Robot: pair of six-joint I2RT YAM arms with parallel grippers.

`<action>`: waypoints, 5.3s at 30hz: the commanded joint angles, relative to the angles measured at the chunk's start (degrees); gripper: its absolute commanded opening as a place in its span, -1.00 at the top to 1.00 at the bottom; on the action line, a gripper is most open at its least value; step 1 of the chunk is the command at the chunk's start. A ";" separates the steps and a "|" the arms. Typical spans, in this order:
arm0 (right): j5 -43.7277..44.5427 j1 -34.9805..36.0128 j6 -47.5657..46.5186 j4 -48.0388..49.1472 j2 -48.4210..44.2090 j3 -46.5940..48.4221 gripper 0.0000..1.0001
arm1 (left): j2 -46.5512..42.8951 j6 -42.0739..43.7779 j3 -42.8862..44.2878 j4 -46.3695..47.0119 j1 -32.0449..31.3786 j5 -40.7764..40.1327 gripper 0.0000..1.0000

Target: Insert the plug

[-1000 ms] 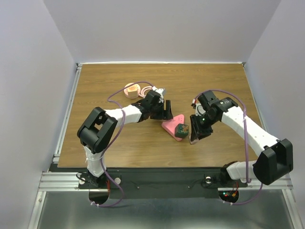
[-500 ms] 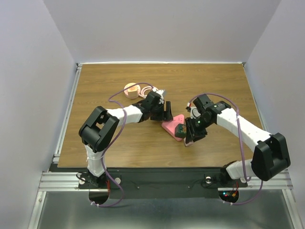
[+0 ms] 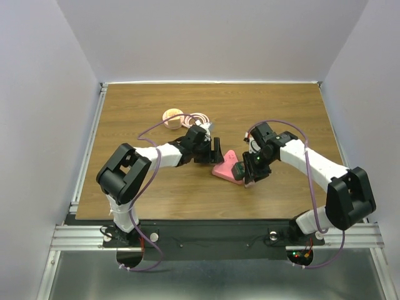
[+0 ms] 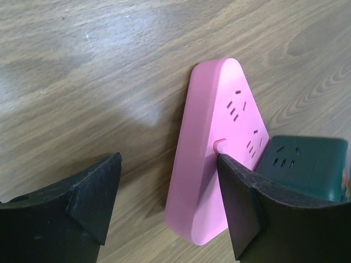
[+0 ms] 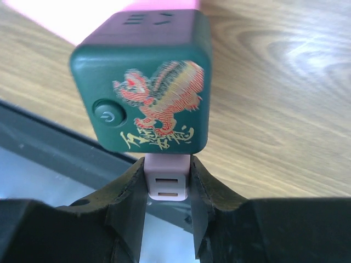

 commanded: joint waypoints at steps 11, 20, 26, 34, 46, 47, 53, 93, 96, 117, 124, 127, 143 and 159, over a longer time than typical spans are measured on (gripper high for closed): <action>-0.82 0.48 -4.80 -2.25 -0.38 8.80 0.99 | -3.62 1.03 -2.29 -5.73 -1.12 -0.81 -0.60; -4.00 0.57 -7.88 -9.67 -4.26 19.44 0.99 | -5.47 2.18 0.88 -6.18 0.54 -1.52 -0.61; 3.21 0.57 -10.25 -4.41 2.66 25.94 0.99 | -7.13 3.32 0.27 -5.30 1.69 -1.43 -0.61; 5.58 -0.57 -19.22 -2.81 18.22 38.60 0.99 | -11.09 4.29 -2.54 -3.10 1.51 2.70 -0.61; -5.74 -1.62 -24.23 -4.65 26.50 42.22 0.99 | -12.50 4.99 -9.58 -0.38 1.16 6.83 -0.81; -6.01 -1.63 -24.23 -4.74 26.76 41.95 0.99 | -12.24 4.90 -9.66 -0.11 1.16 7.18 -0.82; -7.25 -1.54 -24.58 -6.24 29.40 42.74 0.99 | -11.09 2.62 -10.19 3.22 1.07 10.43 -0.78; -3.38 1.01 -20.63 -9.31 32.04 38.87 0.99 | -4.50 2.26 -8.96 5.78 0.55 15.36 -0.19; -2.77 0.92 -20.37 -9.67 32.30 39.22 0.99 | -4.24 2.88 -8.35 5.17 0.63 15.10 -0.19; -2.94 1.01 -18.08 -11.95 31.07 41.25 0.99 | -3.97 3.76 -7.82 4.37 0.72 15.10 -0.17; -3.47 1.01 -17.99 -12.04 31.33 40.99 0.99 | -3.97 4.02 -7.82 4.02 0.72 14.92 -0.17; -2.59 1.01 -17.99 -11.95 31.78 40.63 0.99 | -4.23 4.02 -7.73 4.11 0.63 15.01 -0.16; -0.30 1.01 -17.82 -12.04 34.67 41.95 0.99 | -4.50 4.73 -7.47 2.88 0.63 14.66 -0.16; -0.22 1.01 -18.08 -12.13 37.75 47.31 0.99 | -3.36 5.43 -6.33 2.35 0.72 15.45 -0.11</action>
